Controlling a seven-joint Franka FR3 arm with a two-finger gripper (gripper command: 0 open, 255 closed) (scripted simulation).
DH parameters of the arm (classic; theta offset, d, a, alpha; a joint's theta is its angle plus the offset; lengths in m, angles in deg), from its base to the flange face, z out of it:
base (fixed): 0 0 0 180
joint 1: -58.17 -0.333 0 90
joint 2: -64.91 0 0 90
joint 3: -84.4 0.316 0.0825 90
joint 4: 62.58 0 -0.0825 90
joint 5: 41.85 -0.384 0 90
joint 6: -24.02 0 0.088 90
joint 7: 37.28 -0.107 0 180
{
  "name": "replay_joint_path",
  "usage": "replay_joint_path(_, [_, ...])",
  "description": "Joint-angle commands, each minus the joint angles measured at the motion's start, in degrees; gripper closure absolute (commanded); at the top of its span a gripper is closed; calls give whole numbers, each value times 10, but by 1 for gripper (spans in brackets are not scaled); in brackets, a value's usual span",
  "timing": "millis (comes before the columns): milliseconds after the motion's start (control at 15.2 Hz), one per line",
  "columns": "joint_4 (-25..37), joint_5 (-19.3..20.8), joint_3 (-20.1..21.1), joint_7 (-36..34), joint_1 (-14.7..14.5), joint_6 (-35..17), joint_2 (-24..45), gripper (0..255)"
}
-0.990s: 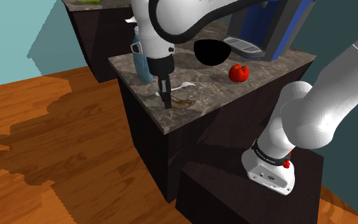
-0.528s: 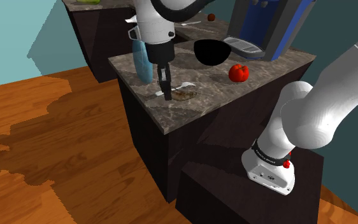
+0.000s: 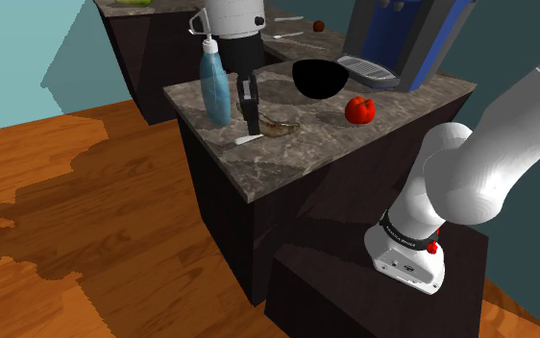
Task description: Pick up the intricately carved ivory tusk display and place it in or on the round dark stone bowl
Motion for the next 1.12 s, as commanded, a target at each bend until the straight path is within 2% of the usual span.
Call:
replay_joint_path(0, [17, 0, 0, -2, 0, 16, 1, 255])
replay_joint_path(264, [47, 1, -1, -4, 1, 45, 2, 255])
replay_joint_path(1056, [36, 66, -111, 162, 68, 59, -13, 255])
